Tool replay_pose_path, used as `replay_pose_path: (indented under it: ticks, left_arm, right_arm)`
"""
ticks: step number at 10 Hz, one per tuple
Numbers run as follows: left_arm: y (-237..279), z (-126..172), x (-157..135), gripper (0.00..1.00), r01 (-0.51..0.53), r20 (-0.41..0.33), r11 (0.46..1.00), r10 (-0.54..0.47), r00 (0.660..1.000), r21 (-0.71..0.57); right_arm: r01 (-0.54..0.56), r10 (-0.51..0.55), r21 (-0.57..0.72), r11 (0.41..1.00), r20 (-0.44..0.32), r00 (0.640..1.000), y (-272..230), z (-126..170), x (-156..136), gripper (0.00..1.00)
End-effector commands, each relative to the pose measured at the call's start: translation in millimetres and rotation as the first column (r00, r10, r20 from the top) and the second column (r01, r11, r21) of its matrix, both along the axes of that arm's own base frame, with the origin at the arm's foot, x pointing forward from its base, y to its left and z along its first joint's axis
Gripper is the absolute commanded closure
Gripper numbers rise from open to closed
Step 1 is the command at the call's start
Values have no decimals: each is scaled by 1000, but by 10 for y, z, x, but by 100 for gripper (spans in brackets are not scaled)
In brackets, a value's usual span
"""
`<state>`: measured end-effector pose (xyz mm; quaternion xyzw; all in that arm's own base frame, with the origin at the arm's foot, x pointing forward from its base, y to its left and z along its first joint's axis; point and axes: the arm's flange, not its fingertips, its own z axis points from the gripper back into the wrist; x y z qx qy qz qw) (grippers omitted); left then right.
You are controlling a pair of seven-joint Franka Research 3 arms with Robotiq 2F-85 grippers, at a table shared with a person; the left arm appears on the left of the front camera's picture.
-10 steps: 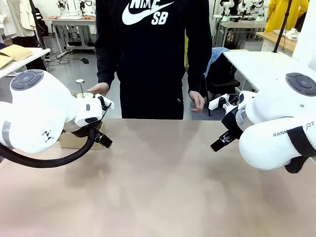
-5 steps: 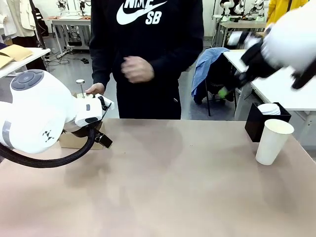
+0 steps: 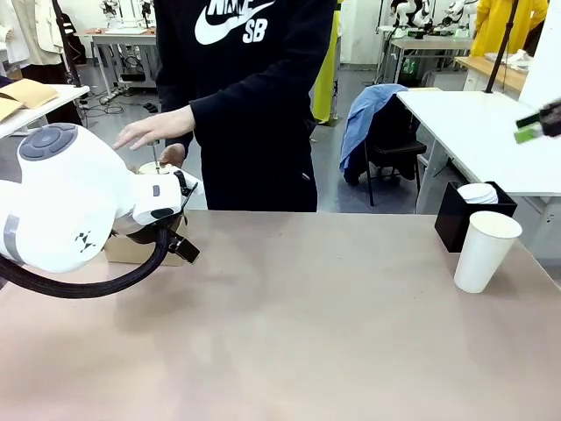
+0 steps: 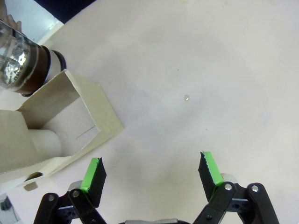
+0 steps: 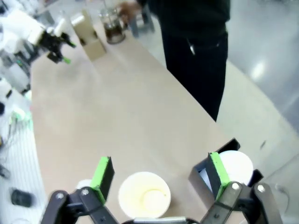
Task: Pour a drink into a cup and package it in a carrier.
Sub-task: Pick up the 600 ml Paper Cup and place it in the middle top area of the table.
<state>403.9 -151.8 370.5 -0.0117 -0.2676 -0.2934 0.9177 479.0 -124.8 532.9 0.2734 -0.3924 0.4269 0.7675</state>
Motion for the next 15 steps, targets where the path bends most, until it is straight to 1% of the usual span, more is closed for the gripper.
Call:
replay_pose_path:
  ticks: [1, 2, 3, 4, 5, 6, 7, 8, 9, 10, 13, 14, 15]
  left_arm:
    - [2, -1, -1, 0, 0, 0, 1000, 0, 1000, 0]
    - [2, -1, -1, 0, 0, 0, 1000, 0, 1000, 0]
    - [2, -1, -1, 0, 0, 0, 1000, 0, 1000, 0]
    - [2, -1, -1, 0, 0, 0, 1000, 0, 1000, 0]
    - [2, -1, -1, 0, 0, 0, 1000, 0, 1000, 0]
    - [2, -1, -1, 0, 0, 0, 1000, 0, 1000, 0]
    - [2, -1, -1, 0, 0, 0, 1000, 0, 1000, 0]
    - [2, -1, -1, 0, 0, 0, 1000, 0, 1000, 0]
    - [2, -1, -1, 0, 0, 0, 1000, 0, 1000, 0]
    - [2, -1, -1, 0, 0, 0, 1000, 0, 1000, 0]
    - [2, -1, -1, 0, 0, 0, 1000, 0, 1000, 0]
    - [2, -1, -1, 0, 0, 0, 1000, 0, 1000, 0]
    - [2, -1, -1, 0, 0, 0, 1000, 0, 1000, 0]
  right_arm:
    - [-136, 110, 180, 974, 146, 983, -371, -634, -60, 0]
    - [-154, 81, 297, 943, 243, 967, -597, -1028, -193, 0]
    - [-129, 39, 387, 913, 233, 972, -797, -1359, -239, 0]
    - [-114, 26, 447, 887, 199, 980, -927, -1599, -328, 0]
    - [-90, 9, 488, 868, 166, 986, -1014, -1837, -372, 0]
    - [-83, 1, 512, 855, 157, 988, -1048, -2021, -428, 0]
    - [-80, -2, 503, 860, 161, 987, -1062, -2085, -457, 0]
    - [-85, -5, 489, 868, 179, 984, -1068, -2092, -474, 0]
    - [-53, -38, 403, 914, 216, 976, -1013, -2042, -488, 0]
    - [-57, -17, 536, 842, 132, 991, -1016, -2260, -547, 0]
    - [-57, -17, 536, 842, 132, 991, -1016, -2260, -547, 0]
    - [-53, -25, 516, 855, 143, 989, -1033, -2262, -506, 0]
    - [-86, -21, 520, 850, 198, 980, -962, -2442, -543, 0]
